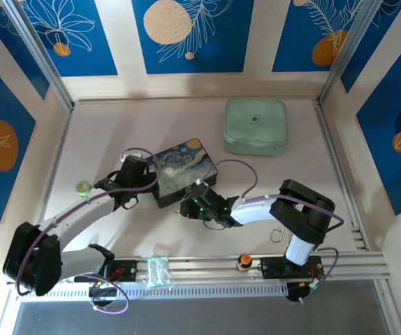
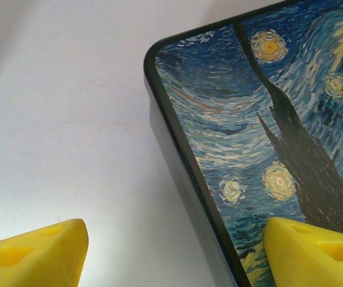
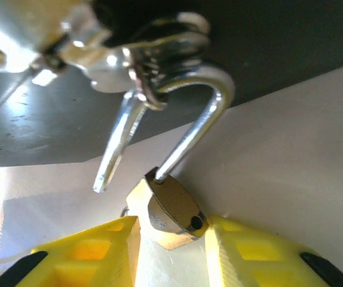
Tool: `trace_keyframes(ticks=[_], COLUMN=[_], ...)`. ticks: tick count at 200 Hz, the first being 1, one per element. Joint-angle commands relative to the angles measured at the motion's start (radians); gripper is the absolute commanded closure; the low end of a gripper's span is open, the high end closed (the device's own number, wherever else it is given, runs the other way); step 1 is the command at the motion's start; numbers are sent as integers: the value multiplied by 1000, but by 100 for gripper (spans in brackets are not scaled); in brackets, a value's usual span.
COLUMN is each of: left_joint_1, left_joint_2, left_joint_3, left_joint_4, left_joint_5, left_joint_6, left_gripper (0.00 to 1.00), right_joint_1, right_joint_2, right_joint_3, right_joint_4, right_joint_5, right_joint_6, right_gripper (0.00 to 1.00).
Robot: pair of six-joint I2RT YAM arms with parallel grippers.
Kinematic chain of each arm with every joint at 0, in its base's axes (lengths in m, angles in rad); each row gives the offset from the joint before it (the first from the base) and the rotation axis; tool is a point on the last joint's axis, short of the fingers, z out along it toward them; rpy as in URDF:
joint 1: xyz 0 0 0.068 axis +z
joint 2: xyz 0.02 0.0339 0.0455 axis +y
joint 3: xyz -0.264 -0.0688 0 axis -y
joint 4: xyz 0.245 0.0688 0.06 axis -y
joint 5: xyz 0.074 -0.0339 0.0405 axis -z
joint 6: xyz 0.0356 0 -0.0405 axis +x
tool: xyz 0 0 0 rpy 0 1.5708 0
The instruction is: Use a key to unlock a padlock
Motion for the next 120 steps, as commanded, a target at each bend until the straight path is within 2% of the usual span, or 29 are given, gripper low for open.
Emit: trace_keyframes(ticks=[1,12,27,41,50,59,64,77,98,120], left_joint_1=[13,17,22,24,26,26,26,29,37,44], left_joint_2=[16,22,30,38,40,42,43,50,67,83], left_joint_3=[-11,-17,-22,-22,-22,-22,-22,-17,-14,-20], left_joint_4=[49,62,73,76,77,79,82,85,105,127], left_joint_5=[-43,-48,-52,-52,-51,-50,-48,-46,-38,-30], left_joint_6=[21,22,24,28,32,34,38,42,44,42], left_gripper=[22,22,22,23,23,23,22,23,22,23], right_joint_1=[-6,-7,-8,-1,14,44,60,92,97,82], right_joint_2=[37,39,37,19,-5,-33,-47,-47,18,81], right_joint_3=[-40,-46,-52,-62,-66,-55,-37,40,163,230], right_joint_4=[22,35,46,51,24,-37,-86,-252,-421,-478], right_joint_5=[-8,-9,-7,6,51,118,157,239,283,303], right_joint_6=[26,29,28,30,39,45,51,69,83,89], right_gripper=[71,73,81,79,71,52,45,34,28,27])
